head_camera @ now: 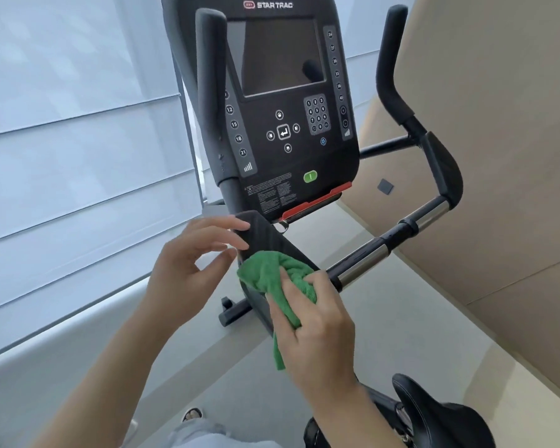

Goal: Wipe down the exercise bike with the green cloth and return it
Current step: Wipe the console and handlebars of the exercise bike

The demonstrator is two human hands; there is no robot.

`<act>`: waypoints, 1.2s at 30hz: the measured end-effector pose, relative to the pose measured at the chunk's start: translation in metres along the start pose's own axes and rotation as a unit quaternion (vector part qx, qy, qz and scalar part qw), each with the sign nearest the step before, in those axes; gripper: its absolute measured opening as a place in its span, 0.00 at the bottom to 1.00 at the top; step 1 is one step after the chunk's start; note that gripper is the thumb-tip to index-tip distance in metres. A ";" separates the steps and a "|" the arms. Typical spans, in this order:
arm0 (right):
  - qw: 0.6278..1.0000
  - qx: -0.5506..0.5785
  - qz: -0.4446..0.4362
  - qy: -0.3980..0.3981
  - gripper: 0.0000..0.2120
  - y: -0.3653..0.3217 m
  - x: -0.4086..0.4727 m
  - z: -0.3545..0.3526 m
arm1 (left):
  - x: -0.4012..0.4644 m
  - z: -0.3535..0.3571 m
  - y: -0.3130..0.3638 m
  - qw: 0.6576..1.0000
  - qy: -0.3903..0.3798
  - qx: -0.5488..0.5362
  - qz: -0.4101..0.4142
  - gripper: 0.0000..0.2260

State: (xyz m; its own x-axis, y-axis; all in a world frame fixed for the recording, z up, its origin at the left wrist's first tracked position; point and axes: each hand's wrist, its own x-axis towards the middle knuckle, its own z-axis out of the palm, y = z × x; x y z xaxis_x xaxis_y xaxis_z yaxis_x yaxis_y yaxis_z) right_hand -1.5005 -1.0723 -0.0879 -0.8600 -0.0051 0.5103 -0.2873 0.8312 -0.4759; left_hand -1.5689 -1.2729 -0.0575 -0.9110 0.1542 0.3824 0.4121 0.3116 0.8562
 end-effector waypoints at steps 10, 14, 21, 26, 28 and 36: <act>0.999 -0.032 -0.016 0.002 0.16 -0.035 0.077 -0.002 | 0.026 -0.047 -0.001 0.996 0.058 -0.055 -0.026 0.16; 0.997 -0.007 -0.029 0.065 0.19 -0.059 0.111 -0.013 | 0.052 -0.078 0.004 0.996 0.061 -0.058 0.009 0.14; 0.990 0.004 -0.042 0.134 0.18 -0.086 0.165 -0.028 | 0.087 -0.111 -0.004 0.996 0.030 -0.074 0.040 0.18; 0.985 -0.014 -0.058 0.165 0.17 -0.100 0.206 -0.031 | 0.106 -0.118 -0.007 0.995 0.017 -0.076 0.061 0.19; 0.984 -0.018 -0.068 0.165 0.17 -0.105 0.222 -0.029 | 0.112 -0.122 -0.007 0.995 0.024 -0.077 0.062 0.18; 0.972 -0.054 -0.153 0.169 0.16 -0.114 0.290 -0.012 | 0.129 -0.123 -0.003 0.994 0.050 -0.072 0.064 0.17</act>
State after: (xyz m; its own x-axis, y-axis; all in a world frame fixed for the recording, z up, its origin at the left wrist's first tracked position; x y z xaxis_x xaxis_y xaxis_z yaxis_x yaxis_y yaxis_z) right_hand -1.7123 -1.1621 0.1229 -0.5480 -0.0923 0.8313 -0.4462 0.8730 -0.1972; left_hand -1.6889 -1.3696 0.0318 -0.8513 0.0877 0.5174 0.5247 0.1577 0.8366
